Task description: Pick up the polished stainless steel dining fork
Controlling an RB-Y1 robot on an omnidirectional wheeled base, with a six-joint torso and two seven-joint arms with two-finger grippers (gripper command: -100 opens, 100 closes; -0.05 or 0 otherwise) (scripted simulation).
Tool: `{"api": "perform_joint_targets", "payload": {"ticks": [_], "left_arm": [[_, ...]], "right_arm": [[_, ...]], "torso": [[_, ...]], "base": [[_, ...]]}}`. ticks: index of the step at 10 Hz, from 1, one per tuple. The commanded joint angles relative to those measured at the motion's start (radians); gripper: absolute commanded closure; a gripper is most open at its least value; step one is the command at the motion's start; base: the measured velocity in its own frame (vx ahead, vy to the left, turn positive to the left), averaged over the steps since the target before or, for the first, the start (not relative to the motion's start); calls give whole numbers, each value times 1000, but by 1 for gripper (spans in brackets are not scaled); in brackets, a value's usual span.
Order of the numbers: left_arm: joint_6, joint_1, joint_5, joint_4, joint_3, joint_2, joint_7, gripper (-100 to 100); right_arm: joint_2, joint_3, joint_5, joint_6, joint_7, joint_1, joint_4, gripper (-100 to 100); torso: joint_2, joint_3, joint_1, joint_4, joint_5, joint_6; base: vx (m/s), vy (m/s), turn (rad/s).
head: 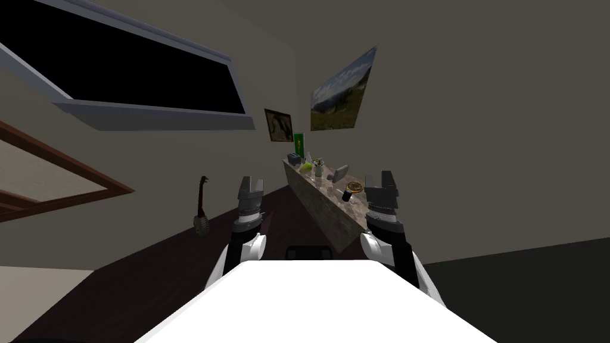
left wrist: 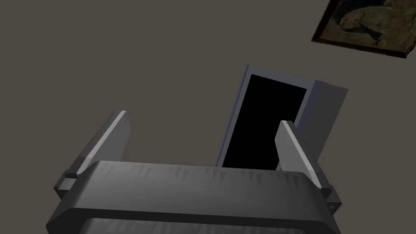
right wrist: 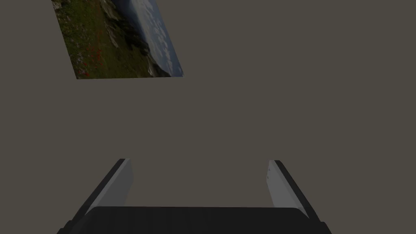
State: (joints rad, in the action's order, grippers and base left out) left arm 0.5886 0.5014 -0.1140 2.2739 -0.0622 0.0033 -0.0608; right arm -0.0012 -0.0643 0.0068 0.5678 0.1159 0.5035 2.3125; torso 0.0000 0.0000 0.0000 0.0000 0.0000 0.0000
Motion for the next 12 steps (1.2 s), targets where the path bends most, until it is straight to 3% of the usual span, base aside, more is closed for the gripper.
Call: {"api": "perform_joint_targets", "payload": {"ticks": [1, 6, 7, 11, 12], "left_arm": [[0, 0, 0, 0, 0, 0, 0, 0], [0, 0, 0, 0, 0, 0, 0, 0], [0, 0, 0, 0, 0, 0, 0, 0], [0, 0, 0, 0, 0, 0, 0, 0], [0, 0, 0, 0, 0, 0, 0, 0]], "right_arm": [[-42, 0, 2, 2, 0, 0, -17, -100], [-184, 17, 9, 13, 2, 13, -107, -100], [-195, 17, 9, 13, 2, 13, -107, -100], [-313, 37, 9, 21, 3, 28, -197, -100], [-323, 37, 9, 21, 3, 28, -197, -100]], "torso": [[0, 0, 0, 0, 0, 0], [-2, -1, 1, -1, 0, 0], [-3, -2, 2, -1, 0, 0], [-3, -2, 2, -1, 0, 0], [-3, -2, 2, -1, 0, 0]], "base": [[14, 5, 30], [34, 25, 50], [30, 32, 22], [38, 29, 57], [37, 26, 27]]}}
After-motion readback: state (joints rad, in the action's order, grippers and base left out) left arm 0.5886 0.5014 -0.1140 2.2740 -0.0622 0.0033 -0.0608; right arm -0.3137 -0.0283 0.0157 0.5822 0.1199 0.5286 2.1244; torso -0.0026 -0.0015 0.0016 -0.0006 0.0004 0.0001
